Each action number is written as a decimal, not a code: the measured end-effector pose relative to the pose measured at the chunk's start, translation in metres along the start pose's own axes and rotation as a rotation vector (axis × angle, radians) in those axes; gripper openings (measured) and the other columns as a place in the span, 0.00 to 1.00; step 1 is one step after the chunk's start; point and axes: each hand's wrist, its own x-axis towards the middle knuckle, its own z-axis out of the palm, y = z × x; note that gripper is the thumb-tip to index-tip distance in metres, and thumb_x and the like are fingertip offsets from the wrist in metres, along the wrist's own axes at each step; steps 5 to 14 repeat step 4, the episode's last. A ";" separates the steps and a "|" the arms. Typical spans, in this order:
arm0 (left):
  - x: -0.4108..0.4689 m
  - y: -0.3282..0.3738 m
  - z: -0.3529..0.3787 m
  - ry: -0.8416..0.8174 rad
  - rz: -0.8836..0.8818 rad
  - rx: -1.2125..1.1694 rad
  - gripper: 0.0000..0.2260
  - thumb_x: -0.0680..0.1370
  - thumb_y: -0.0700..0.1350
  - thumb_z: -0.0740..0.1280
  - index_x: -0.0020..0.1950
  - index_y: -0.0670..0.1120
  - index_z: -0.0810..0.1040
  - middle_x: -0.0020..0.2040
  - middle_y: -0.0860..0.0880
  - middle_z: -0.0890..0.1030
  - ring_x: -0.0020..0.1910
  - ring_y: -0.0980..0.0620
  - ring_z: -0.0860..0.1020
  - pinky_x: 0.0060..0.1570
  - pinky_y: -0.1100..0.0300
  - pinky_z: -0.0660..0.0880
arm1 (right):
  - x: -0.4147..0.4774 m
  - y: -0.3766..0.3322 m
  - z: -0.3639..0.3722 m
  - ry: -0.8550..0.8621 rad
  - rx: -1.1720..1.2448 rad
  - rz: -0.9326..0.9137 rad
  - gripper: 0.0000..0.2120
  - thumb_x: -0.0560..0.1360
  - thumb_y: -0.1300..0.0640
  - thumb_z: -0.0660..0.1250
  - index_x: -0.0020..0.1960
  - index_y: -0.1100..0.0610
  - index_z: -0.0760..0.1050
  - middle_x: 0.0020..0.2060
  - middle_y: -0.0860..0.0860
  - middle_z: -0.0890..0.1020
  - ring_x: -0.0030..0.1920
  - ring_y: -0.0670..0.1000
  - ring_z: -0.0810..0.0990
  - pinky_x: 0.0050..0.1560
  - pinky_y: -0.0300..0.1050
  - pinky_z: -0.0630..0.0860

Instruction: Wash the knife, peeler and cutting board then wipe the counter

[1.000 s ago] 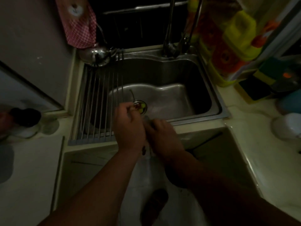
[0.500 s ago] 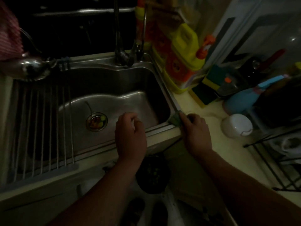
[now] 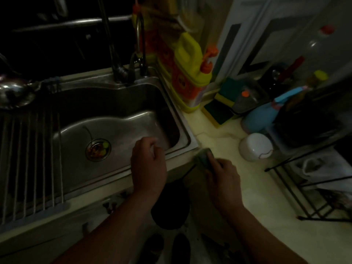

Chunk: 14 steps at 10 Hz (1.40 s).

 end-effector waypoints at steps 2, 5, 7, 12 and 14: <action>-0.002 0.030 0.018 -0.076 -0.021 -0.030 0.06 0.82 0.45 0.63 0.57 0.55 0.76 0.54 0.58 0.75 0.54 0.59 0.74 0.46 0.72 0.66 | 0.078 -0.019 -0.022 0.183 0.112 0.068 0.19 0.76 0.47 0.72 0.63 0.53 0.74 0.58 0.53 0.76 0.55 0.51 0.74 0.51 0.44 0.70; 0.016 0.031 0.038 -0.207 -0.017 0.103 0.15 0.82 0.49 0.62 0.69 0.54 0.75 0.66 0.53 0.75 0.64 0.54 0.74 0.59 0.58 0.73 | 0.151 -0.030 -0.001 0.037 -0.059 0.151 0.29 0.77 0.37 0.66 0.68 0.56 0.72 0.66 0.58 0.72 0.64 0.60 0.73 0.60 0.55 0.75; 0.016 0.031 0.038 -0.207 -0.017 0.103 0.15 0.82 0.49 0.62 0.69 0.54 0.75 0.66 0.53 0.75 0.64 0.54 0.74 0.59 0.58 0.73 | 0.151 -0.030 -0.001 0.037 -0.059 0.151 0.29 0.77 0.37 0.66 0.68 0.56 0.72 0.66 0.58 0.72 0.64 0.60 0.73 0.60 0.55 0.75; 0.016 0.031 0.038 -0.207 -0.017 0.103 0.15 0.82 0.49 0.62 0.69 0.54 0.75 0.66 0.53 0.75 0.64 0.54 0.74 0.59 0.58 0.73 | 0.151 -0.030 -0.001 0.037 -0.059 0.151 0.29 0.77 0.37 0.66 0.68 0.56 0.72 0.66 0.58 0.72 0.64 0.60 0.73 0.60 0.55 0.75; 0.016 0.031 0.038 -0.207 -0.017 0.103 0.15 0.82 0.49 0.62 0.69 0.54 0.75 0.66 0.53 0.75 0.64 0.54 0.74 0.59 0.58 0.73 | 0.151 -0.030 -0.001 0.037 -0.059 0.151 0.29 0.77 0.37 0.66 0.68 0.56 0.72 0.66 0.58 0.72 0.64 0.60 0.73 0.60 0.55 0.75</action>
